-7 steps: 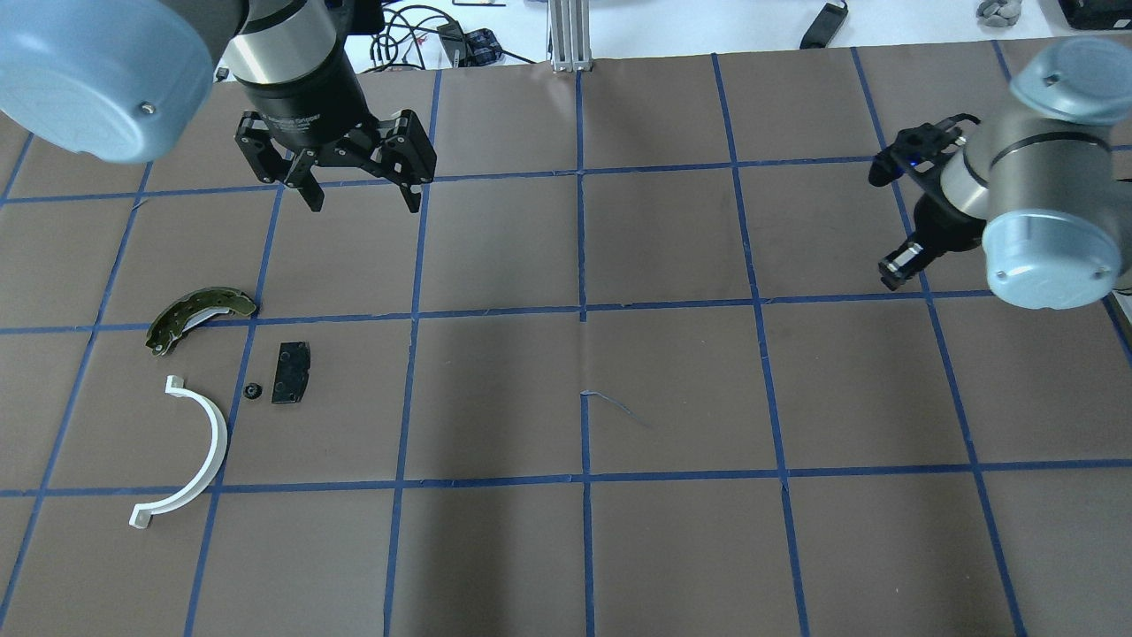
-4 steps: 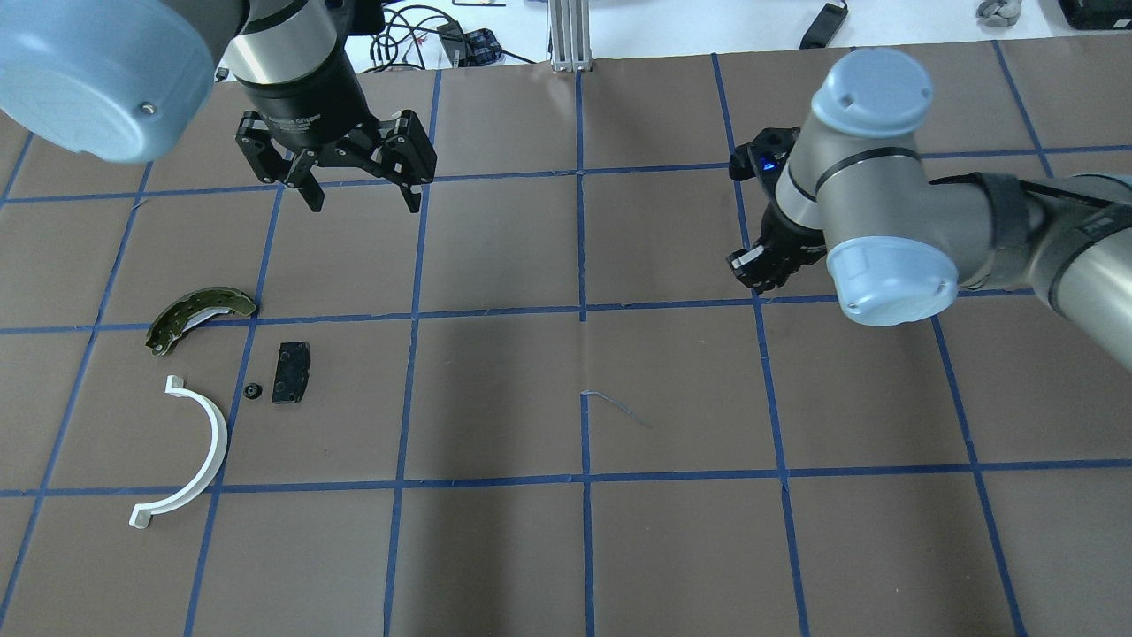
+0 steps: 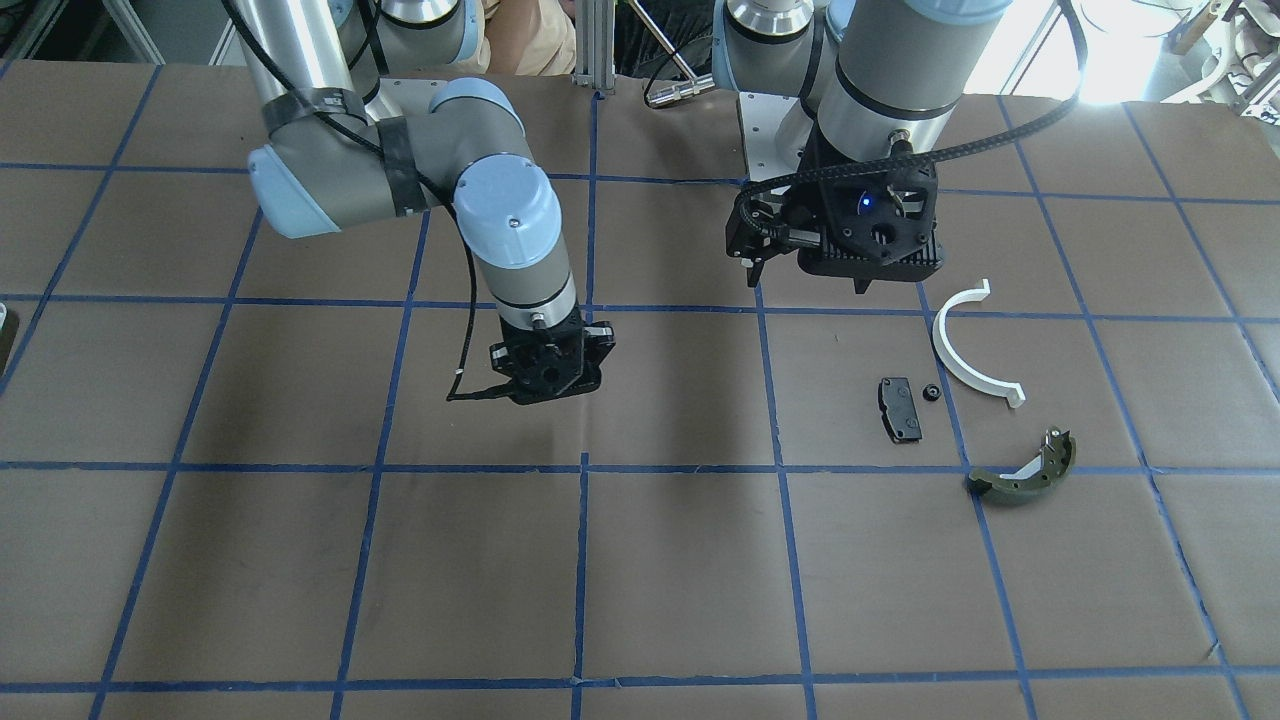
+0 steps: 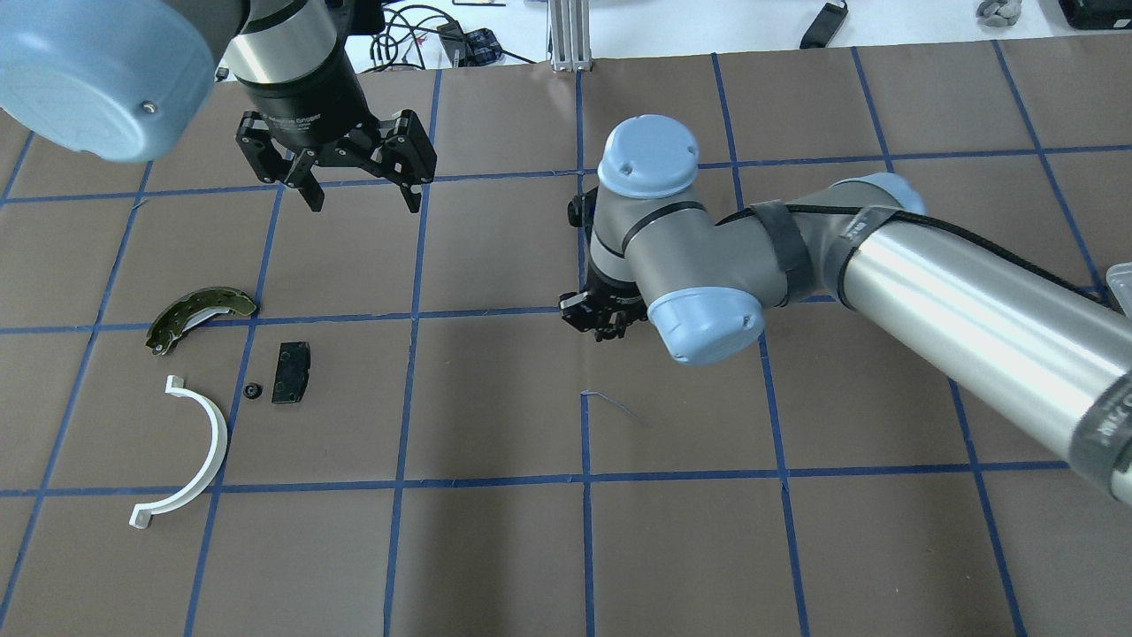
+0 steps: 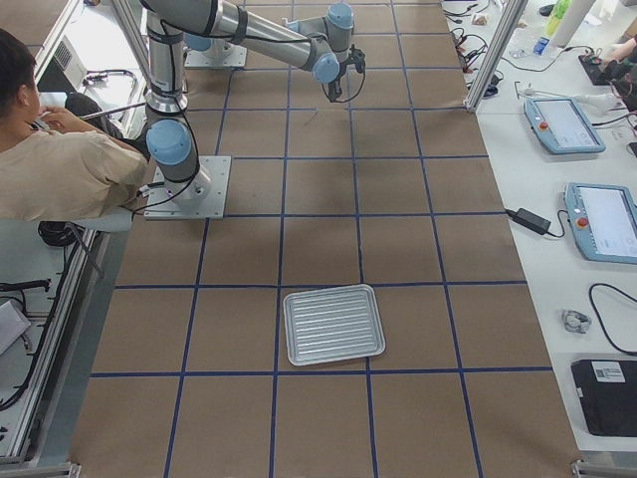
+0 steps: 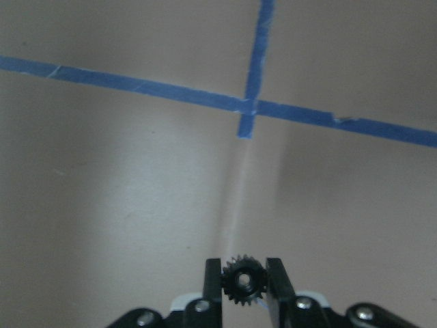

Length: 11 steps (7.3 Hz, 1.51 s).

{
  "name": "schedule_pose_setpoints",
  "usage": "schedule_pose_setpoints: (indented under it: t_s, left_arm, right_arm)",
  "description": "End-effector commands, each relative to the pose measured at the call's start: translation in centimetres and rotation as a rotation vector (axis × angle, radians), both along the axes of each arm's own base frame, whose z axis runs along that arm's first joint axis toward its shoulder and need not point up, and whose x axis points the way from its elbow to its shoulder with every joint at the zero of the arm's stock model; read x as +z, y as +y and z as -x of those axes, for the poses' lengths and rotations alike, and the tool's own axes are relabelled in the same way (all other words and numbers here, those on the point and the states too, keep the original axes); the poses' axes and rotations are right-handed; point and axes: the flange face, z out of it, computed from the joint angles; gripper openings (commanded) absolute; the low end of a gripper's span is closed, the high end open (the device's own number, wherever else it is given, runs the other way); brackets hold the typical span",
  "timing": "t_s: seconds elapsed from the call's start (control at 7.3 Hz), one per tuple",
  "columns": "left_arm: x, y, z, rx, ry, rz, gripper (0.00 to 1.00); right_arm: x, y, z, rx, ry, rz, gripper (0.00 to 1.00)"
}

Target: Place bearing gear from tray to pile

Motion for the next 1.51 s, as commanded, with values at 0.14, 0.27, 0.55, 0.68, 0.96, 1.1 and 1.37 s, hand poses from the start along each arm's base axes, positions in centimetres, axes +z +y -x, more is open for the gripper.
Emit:
schedule_pose_setpoints:
  t_s: [0.14, 0.27, 0.55, 0.68, 0.96, 1.1, 1.37]
  left_arm:
    - [0.0, 0.1, -0.1, -0.001, -0.004, -0.001, 1.0]
    - [0.0, 0.1, 0.0, -0.001, -0.003, -0.001, 1.0]
    - [-0.2, 0.1, 0.0, 0.001, -0.002, -0.006, 1.0]
    - [-0.2, 0.1, 0.0, 0.001, -0.002, -0.004, 1.0]
    - [-2.6, 0.6, 0.8, 0.007, -0.006, -0.053, 1.0]
    - [-5.1, 1.3, 1.1, 0.041, -0.014, -0.098, 1.0]
    - [-10.9, 1.9, 5.3, 0.004, -0.017, -0.068, 1.0]
  right_arm:
    - [-2.7, 1.9, -4.8, -0.003, -0.009, -0.018, 0.24]
    - [-2.9, 2.0, -5.1, 0.003, 0.004, -0.012, 0.99]
    - [-1.6, 0.2, -3.9, -0.008, 0.0, 0.025, 1.0]
    - [-0.7, -3.1, -0.4, -0.024, 0.042, 0.055, 1.0]
    - [1.5, -7.7, 8.5, -0.024, 0.056, 0.091, 1.0]
    - [4.3, -8.5, 13.1, -0.06, 0.063, 0.073, 1.0]
    - [10.8, -8.7, 17.9, -0.064, 0.066, 0.088, 1.0]
